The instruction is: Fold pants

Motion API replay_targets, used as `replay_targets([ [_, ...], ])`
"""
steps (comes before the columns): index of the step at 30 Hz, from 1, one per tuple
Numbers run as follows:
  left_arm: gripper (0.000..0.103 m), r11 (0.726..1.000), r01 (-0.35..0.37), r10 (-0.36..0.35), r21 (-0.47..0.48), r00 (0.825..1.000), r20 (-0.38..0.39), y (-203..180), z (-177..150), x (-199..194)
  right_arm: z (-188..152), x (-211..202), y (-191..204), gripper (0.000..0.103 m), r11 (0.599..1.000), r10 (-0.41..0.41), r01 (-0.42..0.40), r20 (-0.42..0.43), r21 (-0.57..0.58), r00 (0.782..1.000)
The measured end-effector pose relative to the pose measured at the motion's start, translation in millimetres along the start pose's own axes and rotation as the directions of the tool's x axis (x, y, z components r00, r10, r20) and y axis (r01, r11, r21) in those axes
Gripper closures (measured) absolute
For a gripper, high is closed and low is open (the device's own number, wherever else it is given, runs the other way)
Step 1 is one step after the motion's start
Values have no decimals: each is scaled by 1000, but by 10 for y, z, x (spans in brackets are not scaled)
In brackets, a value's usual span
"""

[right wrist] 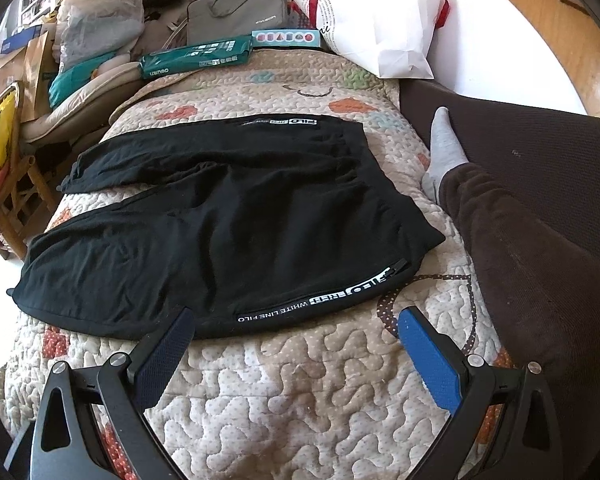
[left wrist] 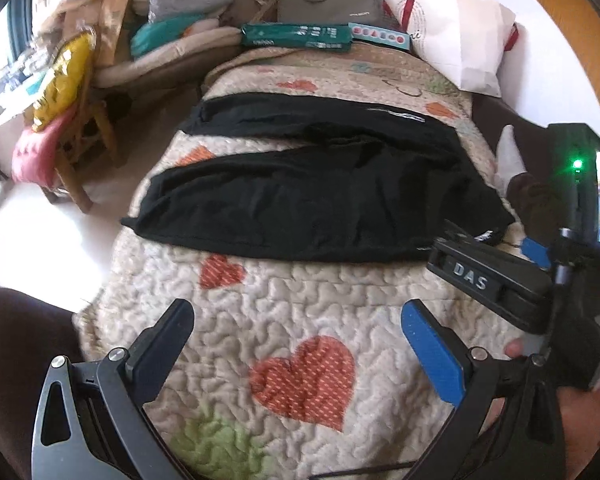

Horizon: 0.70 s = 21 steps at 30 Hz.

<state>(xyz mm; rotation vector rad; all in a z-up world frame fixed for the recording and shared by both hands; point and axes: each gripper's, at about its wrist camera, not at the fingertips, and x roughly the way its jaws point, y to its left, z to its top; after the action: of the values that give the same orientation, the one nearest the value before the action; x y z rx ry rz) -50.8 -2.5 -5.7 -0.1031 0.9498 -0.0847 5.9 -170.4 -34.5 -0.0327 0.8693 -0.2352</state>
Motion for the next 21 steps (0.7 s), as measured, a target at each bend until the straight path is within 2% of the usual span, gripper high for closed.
replay_targets([
  [9,0,994,94,-95,51,995,10,-118,-20,-56,6,-20,-2,0,1000,-4,4,7,0,1000],
  [12,0,996,59,-61,66,997,37,-139,23,-95,8,-17,0,0,1000,-7,7,7,5,1000],
  [15,0,998,5,-10,58,997,78,-46,197,-149,29,-3,-20,0,1000,-7,7,7,5,1000],
  [19,0,997,-58,64,-41,989,136,266,576,-132,113,15,-27,0,1000,-18,18,17,-7,1000],
  [21,0,994,-63,76,-91,986,147,428,747,-89,169,21,-23,0,1000,-22,23,25,-19,999],
])
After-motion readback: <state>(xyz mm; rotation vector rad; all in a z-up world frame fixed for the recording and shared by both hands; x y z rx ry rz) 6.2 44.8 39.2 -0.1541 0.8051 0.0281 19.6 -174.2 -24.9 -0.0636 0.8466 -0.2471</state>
